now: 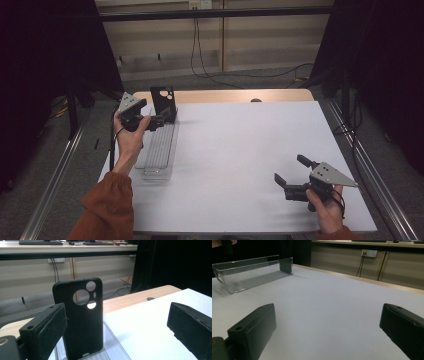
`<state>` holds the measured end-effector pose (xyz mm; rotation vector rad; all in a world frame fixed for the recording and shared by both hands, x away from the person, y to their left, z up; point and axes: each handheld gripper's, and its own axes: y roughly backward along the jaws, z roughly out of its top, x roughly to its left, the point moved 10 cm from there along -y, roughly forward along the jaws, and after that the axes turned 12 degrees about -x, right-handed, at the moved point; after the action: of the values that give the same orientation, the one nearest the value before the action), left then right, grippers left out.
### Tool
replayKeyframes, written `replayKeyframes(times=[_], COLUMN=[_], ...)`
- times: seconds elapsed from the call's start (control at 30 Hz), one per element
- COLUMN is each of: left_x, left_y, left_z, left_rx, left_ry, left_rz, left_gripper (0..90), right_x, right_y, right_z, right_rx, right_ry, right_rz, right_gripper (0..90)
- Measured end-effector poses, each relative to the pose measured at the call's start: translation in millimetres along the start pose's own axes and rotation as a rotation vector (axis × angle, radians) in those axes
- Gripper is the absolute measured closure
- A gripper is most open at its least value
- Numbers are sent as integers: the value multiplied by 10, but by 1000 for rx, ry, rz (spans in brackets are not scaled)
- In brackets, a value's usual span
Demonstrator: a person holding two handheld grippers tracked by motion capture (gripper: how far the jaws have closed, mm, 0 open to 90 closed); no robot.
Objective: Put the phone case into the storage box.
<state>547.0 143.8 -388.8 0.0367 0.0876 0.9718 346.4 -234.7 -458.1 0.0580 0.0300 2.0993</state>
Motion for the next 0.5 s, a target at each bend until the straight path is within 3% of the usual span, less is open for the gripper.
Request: replayKeyframes(times=[0.13, 0.5], left_x=[-3, -126], left_y=[66, 327], left_z=[-6, 73], left_rx=[-14, -71], left_ry=[23, 25], left_rz=[0, -32], left_gripper=[26, 37], right_x=[-9, 7], right_y=[16, 15], right_z=[-5, 2], right_rx=[3, 5], right_ry=[5, 15], right_rz=[-7, -14], right_gripper=[4, 4])
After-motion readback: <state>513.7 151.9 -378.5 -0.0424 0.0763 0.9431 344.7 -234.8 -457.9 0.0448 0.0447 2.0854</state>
